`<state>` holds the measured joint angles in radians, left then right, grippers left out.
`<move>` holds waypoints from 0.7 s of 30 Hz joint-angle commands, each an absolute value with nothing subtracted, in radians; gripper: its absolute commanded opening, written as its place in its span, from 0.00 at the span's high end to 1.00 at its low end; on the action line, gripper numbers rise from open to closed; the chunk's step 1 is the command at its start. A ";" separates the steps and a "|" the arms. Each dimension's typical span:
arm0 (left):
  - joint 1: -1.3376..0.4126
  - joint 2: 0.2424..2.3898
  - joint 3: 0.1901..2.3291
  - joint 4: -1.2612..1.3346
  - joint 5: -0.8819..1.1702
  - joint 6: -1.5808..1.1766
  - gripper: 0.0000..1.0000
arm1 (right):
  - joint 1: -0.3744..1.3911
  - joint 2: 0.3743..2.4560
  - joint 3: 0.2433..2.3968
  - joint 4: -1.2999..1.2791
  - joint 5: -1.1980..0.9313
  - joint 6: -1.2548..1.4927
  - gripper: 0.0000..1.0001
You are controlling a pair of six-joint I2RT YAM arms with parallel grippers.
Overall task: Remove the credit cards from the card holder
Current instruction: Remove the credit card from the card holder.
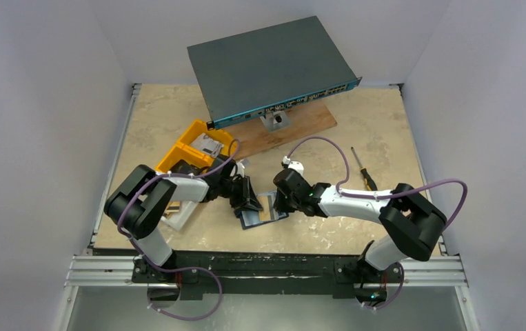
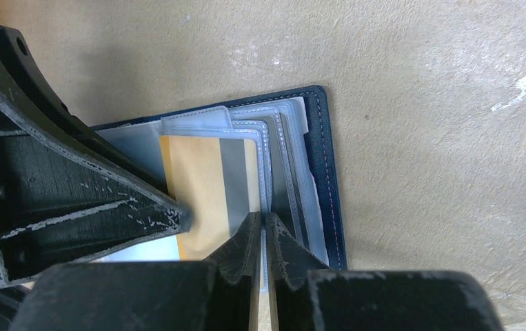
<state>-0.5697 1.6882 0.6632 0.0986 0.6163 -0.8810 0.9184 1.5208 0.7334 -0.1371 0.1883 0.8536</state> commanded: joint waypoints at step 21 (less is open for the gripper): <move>-0.578 1.653 0.572 0.218 0.665 -0.942 0.78 | 0.919 1.613 0.691 -0.245 0.178 0.852 1.00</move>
